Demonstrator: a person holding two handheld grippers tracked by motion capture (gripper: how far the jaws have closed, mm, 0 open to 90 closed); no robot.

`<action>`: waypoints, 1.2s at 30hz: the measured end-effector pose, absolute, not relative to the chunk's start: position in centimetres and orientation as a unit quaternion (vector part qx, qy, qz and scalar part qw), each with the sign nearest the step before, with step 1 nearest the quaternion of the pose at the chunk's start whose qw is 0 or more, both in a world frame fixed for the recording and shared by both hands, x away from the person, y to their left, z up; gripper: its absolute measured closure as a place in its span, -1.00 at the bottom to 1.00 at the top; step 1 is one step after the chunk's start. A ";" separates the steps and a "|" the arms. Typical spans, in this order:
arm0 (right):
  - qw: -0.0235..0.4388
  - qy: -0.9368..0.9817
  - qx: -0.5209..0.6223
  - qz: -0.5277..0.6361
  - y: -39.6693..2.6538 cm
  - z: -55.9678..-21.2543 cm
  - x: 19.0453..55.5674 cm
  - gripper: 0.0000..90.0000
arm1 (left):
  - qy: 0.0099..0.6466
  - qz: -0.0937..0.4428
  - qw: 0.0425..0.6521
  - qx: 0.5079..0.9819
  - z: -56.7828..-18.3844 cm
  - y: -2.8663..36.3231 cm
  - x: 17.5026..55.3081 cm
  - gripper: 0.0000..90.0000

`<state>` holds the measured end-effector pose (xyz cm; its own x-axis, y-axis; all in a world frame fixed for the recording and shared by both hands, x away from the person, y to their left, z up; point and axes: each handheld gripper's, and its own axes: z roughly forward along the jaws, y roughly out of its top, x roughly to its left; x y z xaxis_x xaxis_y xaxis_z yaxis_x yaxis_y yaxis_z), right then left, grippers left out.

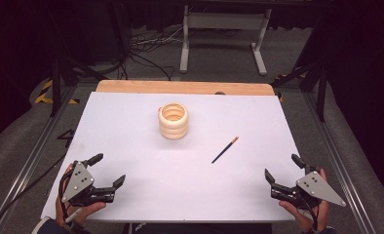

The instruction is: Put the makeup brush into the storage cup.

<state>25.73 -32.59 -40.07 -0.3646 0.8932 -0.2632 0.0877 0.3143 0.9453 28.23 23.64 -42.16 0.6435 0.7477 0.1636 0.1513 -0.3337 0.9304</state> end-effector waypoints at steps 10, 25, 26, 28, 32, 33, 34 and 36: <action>0.423 0.693 0.366 0.455 -32.2 -40.1 26.5 -0.75 | 0.297 0.299 0.491 0.763 -42.4 24.1 27.8 -0.83; 0.397 0.700 0.397 0.442 -31.1 -38.7 28.9 -0.69 | 0.305 0.293 0.492 0.761 -42.5 24.4 27.5 -0.82; 0.396 0.698 0.402 0.441 -31.1 -38.5 29.0 -0.67 | 0.305 0.293 0.491 0.762 -42.5 24.4 27.5 -0.82; 0.385 0.695 0.418 0.440 -30.9 -38.0 29.7 -0.67 | 0.302 0.295 0.492 0.761 -42.5 24.4 27.6 -0.82; 0.370 0.698 0.434 0.432 -30.4 -37.1 30.7 -0.66 | 0.298 0.297 0.491 0.763 -42.5 24.3 27.5 -0.82; 0.371 0.700 0.437 0.427 -30.2 -36.9 31.0 -0.66 | 0.297 0.297 0.492 0.763 -42.5 24.3 27.5 -0.82; 0.370 0.701 0.436 0.426 -30.0 -36.8 31.2 -0.66 | 0.298 0.297 0.493 0.762 -42.5 24.3 27.5 -0.82; 0.365 0.708 0.438 0.416 -29.5 -36.6 31.8 -0.66 | 0.298 0.296 0.492 0.762 -42.5 24.3 27.5 -0.81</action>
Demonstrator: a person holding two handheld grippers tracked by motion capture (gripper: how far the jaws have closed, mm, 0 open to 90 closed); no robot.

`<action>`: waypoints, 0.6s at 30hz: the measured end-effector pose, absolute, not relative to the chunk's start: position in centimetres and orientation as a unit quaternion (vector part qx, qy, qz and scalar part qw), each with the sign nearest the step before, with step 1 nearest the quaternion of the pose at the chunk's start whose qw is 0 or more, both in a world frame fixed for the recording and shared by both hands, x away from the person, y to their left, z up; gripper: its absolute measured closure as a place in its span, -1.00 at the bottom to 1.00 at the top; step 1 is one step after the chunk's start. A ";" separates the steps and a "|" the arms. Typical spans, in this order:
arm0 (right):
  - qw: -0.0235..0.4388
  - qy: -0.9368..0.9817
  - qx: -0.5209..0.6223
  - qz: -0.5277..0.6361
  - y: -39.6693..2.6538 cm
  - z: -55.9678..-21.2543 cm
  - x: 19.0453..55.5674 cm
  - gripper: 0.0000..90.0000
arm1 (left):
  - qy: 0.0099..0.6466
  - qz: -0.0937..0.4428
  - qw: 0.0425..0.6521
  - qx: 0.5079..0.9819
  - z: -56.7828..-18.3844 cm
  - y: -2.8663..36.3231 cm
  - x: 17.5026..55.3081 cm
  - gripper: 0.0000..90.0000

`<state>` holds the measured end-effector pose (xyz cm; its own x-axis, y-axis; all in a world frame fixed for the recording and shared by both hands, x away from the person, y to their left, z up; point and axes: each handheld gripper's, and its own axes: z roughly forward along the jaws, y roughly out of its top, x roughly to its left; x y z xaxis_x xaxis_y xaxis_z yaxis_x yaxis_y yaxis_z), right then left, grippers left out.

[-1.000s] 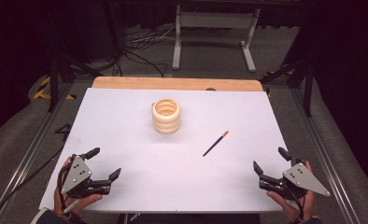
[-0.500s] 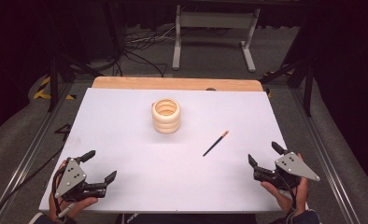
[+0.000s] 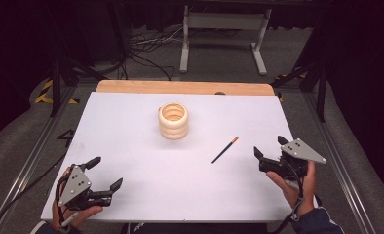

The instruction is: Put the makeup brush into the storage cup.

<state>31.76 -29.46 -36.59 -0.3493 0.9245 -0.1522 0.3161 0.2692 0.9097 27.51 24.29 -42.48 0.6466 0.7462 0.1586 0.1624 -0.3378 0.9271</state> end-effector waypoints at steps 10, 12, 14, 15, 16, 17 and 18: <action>0.325 0.730 0.459 0.389 -27.3 -36.4 34.5 -0.62 | 0.293 0.299 0.491 0.764 -42.4 24.3 27.5 -0.81; 0.319 0.733 0.467 0.378 -26.9 -36.3 35.1 -0.59 | 0.294 0.297 0.492 0.764 -42.5 24.2 27.5 -0.81; 0.297 0.739 0.482 0.365 -26.3 -36.3 36.2 -0.58 | 0.294 0.296 0.491 0.765 -42.5 24.2 27.5 -0.81; 0.293 0.740 0.488 0.358 -26.1 -36.3 36.6 -0.57 | 0.294 0.295 0.493 0.764 -42.5 24.2 27.4 -0.81; 0.285 0.743 0.493 0.352 -25.9 -36.4 37.0 -0.57 | 0.293 0.295 0.494 0.764 -42.5 24.2 27.4 -0.81; 0.277 0.745 0.499 0.346 -25.6 -36.4 37.4 -0.56 | 0.293 0.295 0.494 0.764 -42.5 24.2 27.4 -0.81; 0.273 0.746 0.505 0.337 -25.4 -36.6 37.7 -0.56 | 0.291 0.293 0.493 0.765 -42.5 24.3 27.5 -0.81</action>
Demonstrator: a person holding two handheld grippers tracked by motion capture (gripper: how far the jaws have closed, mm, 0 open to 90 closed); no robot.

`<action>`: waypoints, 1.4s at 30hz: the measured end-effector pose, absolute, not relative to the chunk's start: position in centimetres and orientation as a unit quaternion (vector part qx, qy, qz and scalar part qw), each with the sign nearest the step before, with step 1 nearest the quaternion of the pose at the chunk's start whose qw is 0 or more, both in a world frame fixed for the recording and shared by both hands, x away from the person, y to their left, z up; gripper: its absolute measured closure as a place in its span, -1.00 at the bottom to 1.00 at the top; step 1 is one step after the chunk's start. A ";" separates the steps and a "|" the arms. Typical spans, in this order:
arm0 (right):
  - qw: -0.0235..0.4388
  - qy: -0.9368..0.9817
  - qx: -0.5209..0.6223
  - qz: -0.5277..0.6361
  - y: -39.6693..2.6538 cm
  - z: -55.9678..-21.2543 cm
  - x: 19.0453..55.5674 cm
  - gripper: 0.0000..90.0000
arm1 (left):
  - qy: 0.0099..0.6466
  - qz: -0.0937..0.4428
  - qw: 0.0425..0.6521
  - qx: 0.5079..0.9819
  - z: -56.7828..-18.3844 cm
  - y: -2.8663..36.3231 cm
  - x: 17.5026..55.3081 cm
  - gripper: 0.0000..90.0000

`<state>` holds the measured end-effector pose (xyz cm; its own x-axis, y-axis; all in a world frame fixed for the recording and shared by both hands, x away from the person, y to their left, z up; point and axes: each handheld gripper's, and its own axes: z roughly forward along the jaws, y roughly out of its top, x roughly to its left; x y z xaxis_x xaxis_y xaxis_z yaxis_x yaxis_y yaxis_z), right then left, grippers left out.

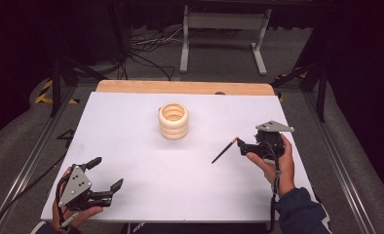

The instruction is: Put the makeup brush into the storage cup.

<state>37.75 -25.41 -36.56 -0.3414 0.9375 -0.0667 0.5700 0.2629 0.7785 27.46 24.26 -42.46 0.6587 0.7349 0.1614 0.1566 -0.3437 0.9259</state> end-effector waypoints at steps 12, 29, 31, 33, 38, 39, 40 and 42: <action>0.189 0.732 0.604 0.253 -25.4 -39.0 42.3 -0.45 | 0.289 0.286 0.494 0.769 -42.5 24.0 27.4 -0.79; 0.119 0.717 0.656 0.203 -23.0 -41.6 45.4 -0.22 | 0.281 0.280 0.499 0.771 -42.6 23.9 27.4 -0.78; 0.115 0.717 0.658 0.197 -22.7 -41.9 45.7 -0.20 | 0.279 0.279 0.500 0.771 -42.6 23.9 27.4 -0.77; 0.111 0.716 0.661 0.193 -22.4 -42.1 46.0 -0.19 | 0.278 0.278 0.500 0.771 -42.6 23.9 27.4 -0.77; 0.106 0.712 0.670 0.180 -22.3 -42.4 46.6 -0.06 | 0.277 0.275 0.504 0.771 -42.6 23.9 27.3 -0.77; 0.106 0.712 0.670 0.180 -22.3 -42.4 46.6 -0.06 | 0.277 0.275 0.504 0.771 -42.6 23.9 27.3 -0.77; 0.109 0.716 0.667 0.175 -22.1 -42.4 46.8 0.00 | 0.276 0.274 0.504 0.771 -42.6 24.0 27.3 -0.77; 0.113 0.719 0.667 0.163 -22.0 -42.4 47.0 0.11 | 0.276 0.272 0.506 0.771 -42.6 24.0 27.3 -0.77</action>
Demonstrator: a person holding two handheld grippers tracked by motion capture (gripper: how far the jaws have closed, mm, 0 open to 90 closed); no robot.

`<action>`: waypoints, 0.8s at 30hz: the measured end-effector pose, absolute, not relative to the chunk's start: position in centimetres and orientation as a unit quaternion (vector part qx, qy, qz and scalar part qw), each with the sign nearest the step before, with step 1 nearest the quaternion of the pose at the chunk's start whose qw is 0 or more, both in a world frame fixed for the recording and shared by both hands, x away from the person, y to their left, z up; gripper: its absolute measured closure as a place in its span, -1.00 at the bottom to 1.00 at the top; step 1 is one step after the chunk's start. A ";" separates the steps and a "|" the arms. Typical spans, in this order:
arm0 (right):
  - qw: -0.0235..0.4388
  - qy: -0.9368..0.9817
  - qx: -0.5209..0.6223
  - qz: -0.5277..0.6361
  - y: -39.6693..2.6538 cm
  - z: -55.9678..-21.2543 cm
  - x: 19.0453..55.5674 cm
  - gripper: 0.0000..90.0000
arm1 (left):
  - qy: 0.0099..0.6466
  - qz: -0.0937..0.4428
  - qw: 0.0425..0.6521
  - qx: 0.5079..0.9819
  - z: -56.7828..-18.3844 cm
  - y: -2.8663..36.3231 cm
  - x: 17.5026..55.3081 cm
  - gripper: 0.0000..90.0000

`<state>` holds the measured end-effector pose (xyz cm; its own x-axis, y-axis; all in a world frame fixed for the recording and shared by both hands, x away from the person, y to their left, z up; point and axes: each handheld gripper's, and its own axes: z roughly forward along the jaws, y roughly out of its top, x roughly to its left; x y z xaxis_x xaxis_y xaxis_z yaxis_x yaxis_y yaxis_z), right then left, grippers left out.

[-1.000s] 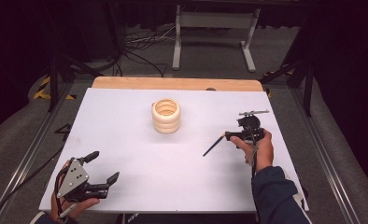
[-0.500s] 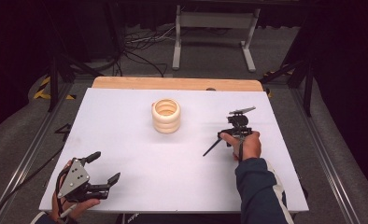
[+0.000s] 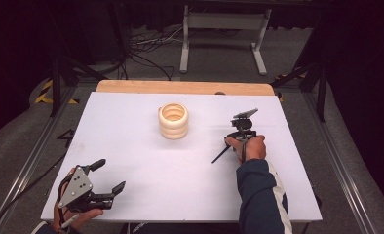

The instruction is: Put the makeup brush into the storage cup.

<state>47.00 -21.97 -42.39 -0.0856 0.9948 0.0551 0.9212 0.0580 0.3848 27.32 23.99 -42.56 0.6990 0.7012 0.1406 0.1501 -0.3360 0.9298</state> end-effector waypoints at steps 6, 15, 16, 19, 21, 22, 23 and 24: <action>0.124 0.726 0.664 0.126 -22.2 -42.2 47.5 0.65 | 0.275 0.270 0.505 0.772 -42.6 24.0 27.3 -0.77; 0.127 0.752 0.637 0.111 -21.5 -42.1 47.8 0.87 | 0.278 0.265 0.505 0.773 -42.7 24.0 27.4 -0.77; 0.128 0.753 0.636 0.110 -21.4 -42.1 47.8 0.87 | 0.278 0.265 0.506 0.773 -42.7 24.0 27.4 -0.77; 0.118 0.763 0.623 0.123 -21.1 -42.0 47.8 0.87 | 0.279 0.265 0.505 0.773 -42.7 24.0 27.4 -0.77; 0.124 0.769 0.614 0.124 -20.7 -41.7 47.7 0.87 | 0.280 0.265 0.503 0.774 -42.7 24.0 27.4 -0.77; 0.124 0.769 0.614 0.124 -20.7 -41.7 47.7 0.87 | 0.280 0.265 0.503 0.774 -42.7 24.0 27.4 -0.77; 0.126 0.770 0.611 0.133 -20.6 -41.5 47.6 0.87 | 0.279 0.265 0.503 0.774 -42.7 24.0 27.4 -0.77; 0.128 0.773 0.607 0.133 -20.6 -41.2 47.6 0.87 | 0.279 0.267 0.503 0.773 -42.7 24.0 27.4 -0.77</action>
